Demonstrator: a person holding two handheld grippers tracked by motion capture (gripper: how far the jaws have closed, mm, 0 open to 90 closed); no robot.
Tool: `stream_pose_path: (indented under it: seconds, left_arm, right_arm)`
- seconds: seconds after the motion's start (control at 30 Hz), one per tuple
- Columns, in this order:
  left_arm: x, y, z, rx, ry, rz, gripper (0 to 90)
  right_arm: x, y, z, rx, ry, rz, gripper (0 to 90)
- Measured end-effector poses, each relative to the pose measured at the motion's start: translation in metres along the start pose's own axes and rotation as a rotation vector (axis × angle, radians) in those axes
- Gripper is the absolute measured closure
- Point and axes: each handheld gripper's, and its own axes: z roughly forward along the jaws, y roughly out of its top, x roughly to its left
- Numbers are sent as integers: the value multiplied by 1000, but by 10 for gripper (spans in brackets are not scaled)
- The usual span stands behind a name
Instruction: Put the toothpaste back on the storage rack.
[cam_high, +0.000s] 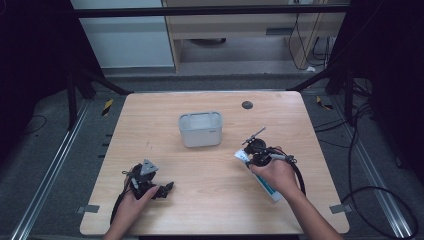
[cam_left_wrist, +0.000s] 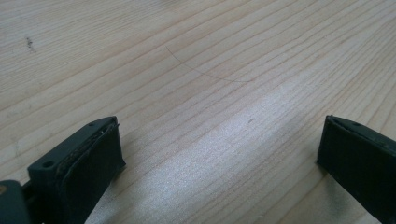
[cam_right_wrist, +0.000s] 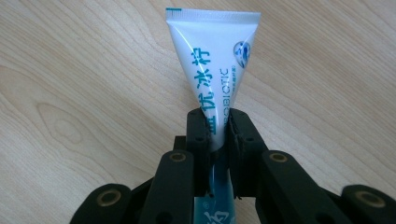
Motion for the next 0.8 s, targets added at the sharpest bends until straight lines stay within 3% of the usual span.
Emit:
stream_pose_path:
  seconds: [0.8]
  left_arm:
    - [0,0,0,0,0,0,0]
  right_arm:
    - [-4,8,-25,-37,-25,-27,805]
